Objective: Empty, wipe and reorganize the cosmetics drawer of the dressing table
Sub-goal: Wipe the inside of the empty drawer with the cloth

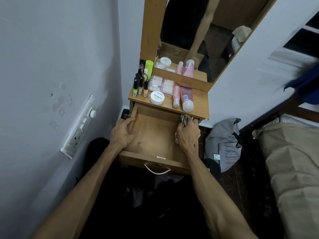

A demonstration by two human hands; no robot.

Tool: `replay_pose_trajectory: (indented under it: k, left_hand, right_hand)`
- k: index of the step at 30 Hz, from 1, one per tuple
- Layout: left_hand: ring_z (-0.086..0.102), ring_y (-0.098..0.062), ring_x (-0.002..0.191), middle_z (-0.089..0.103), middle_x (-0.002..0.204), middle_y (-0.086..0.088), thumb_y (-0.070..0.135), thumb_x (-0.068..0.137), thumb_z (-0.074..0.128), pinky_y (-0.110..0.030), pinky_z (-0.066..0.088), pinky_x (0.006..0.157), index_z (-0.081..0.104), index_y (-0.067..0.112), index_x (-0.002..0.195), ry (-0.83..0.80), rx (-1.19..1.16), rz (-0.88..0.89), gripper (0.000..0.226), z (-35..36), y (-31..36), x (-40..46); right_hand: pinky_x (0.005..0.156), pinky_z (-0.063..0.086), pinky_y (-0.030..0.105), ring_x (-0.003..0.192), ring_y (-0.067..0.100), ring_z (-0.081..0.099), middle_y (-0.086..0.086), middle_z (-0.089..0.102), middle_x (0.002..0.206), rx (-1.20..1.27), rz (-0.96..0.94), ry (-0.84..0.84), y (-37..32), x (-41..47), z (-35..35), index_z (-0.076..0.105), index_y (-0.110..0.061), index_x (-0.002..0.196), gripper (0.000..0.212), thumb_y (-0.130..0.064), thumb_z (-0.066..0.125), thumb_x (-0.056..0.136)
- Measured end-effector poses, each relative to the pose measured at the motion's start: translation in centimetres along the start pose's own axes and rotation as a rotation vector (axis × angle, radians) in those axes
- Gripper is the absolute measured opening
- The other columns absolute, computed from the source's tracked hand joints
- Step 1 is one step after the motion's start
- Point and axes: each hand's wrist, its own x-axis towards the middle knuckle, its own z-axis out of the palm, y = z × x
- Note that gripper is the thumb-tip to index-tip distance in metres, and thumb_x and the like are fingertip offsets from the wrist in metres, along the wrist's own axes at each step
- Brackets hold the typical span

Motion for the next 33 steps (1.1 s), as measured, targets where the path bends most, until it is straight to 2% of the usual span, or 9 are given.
replay_pose_trajectory:
  k: [5, 10, 15, 19, 21, 24, 27, 29, 33]
  left_hand:
    - [0.053, -0.022, 0.107, 0.051, 0.123, -0.007, 0.002, 0.078, 0.069, -0.032, 0.044, 0.087, 0.048, 0.026, 0.148, 0.003, -0.034, 0.008, 0.077, 0.0, -0.3, 0.0]
    - [0.053, -0.02, 0.11, 0.053, 0.122, -0.002, 0.008, 0.08, 0.067, -0.034, 0.044, 0.088, 0.049, 0.03, 0.147, 0.018, -0.092, -0.022, 0.072, 0.1, -0.6, 0.3]
    - [0.056, -0.014, 0.106, 0.062, 0.116, 0.008, 0.017, 0.093, 0.058, -0.031, 0.042, 0.083, 0.055, 0.028, 0.141, 0.063, -0.31, -0.139, 0.049, -0.2, -0.4, 0.5]
    - [0.058, -0.019, 0.117, 0.068, 0.123, 0.001, 0.013, 0.094, 0.048, -0.033, 0.044, 0.096, 0.055, 0.022, 0.142, 0.12, -0.379, -0.234, 0.049, -0.2, -0.9, 0.7]
    - [0.059, -0.02, 0.118, 0.069, 0.123, 0.0, 0.009, 0.093, 0.046, -0.036, 0.046, 0.102, 0.057, 0.02, 0.14, 0.154, -0.415, -0.253, 0.05, -0.2, -0.9, 0.8]
    - [0.057, -0.017, 0.118, 0.065, 0.125, 0.001, 0.007, 0.096, 0.045, -0.039, 0.045, 0.104, 0.057, 0.021, 0.139, 0.217, -0.452, -0.246, 0.047, -0.2, -0.7, 0.9]
    - [0.054, -0.014, 0.114, 0.063, 0.126, 0.003, 0.008, 0.098, 0.044, -0.035, 0.045, 0.098, 0.058, 0.022, 0.137, 0.261, -0.511, -0.203, 0.044, -0.2, -0.5, 1.0]
    - [0.054, -0.013, 0.114, 0.061, 0.127, 0.002, 0.01, 0.098, 0.043, -0.033, 0.044, 0.097, 0.059, 0.02, 0.136, 0.298, -0.539, -0.199, 0.042, -0.2, -0.5, 0.9]
    - [0.062, -0.02, 0.116, 0.062, 0.135, -0.005, 0.019, 0.098, 0.041, -0.044, 0.052, 0.102, 0.062, 0.02, 0.132, 0.357, -0.609, -0.277, 0.04, -0.2, -1.0, 0.8]
  right_hand:
    - [0.077, 0.042, 0.024, 0.091, 0.023, 0.065, 0.007, 0.062, 0.113, 0.065, 0.015, 0.046, -1.6, -0.9, 1.9, 0.072, -0.008, 0.111, 0.024, -0.023, 0.067, 0.093]
    - [0.078, 0.053, 0.033, 0.083, 0.016, 0.06, 0.005, 0.061, 0.111, 0.068, -0.129, -0.067, -4.3, -1.7, 4.1, 0.07, -0.013, 0.115, 0.026, -0.026, 0.067, 0.094]
    - [0.066, 0.05, 0.029, 0.075, 0.014, 0.053, 0.003, 0.056, 0.104, 0.057, -0.353, -0.22, -10.1, -3.1, 6.6, 0.068, -0.018, 0.122, 0.029, -0.028, 0.066, 0.096]
    - [0.062, 0.044, 0.03, 0.079, 0.02, 0.053, 0.007, 0.058, 0.102, 0.036, -0.403, -0.183, -13.1, -4.3, 7.5, 0.071, -0.014, 0.117, 0.026, -0.026, 0.065, 0.094]
    - [0.061, 0.047, 0.032, 0.082, 0.021, 0.052, 0.008, 0.057, 0.102, 0.018, -0.449, -0.168, -12.8, -4.6, 7.7, 0.07, -0.015, 0.12, 0.03, -0.02, 0.067, 0.091]
    - [0.069, 0.049, 0.035, 0.087, 0.024, 0.052, 0.01, 0.055, 0.105, -0.042, -0.526, -0.237, -12.4, -3.8, 7.2, 0.067, -0.021, 0.131, 0.044, -0.012, 0.065, 0.088]
    - [0.08, 0.043, 0.036, 0.088, 0.021, 0.048, 0.008, 0.054, 0.108, -0.154, -0.678, -0.364, -12.9, -3.1, 5.5, 0.068, -0.025, 0.131, 0.039, -0.02, 0.063, 0.093]
    - [0.092, 0.039, 0.04, 0.097, 0.022, 0.054, 0.006, 0.054, 0.112, -0.216, -0.756, -0.464, -13.1, -3.3, 4.5, 0.068, -0.029, 0.131, 0.038, -0.026, 0.062, 0.093]
    - [0.1, 0.044, 0.049, 0.099, 0.023, 0.059, 0.002, 0.056, 0.108, -0.218, -0.768, -0.662, -13.0, -5.7, 3.1, 0.069, -0.033, 0.125, 0.037, -0.02, 0.063, 0.091]
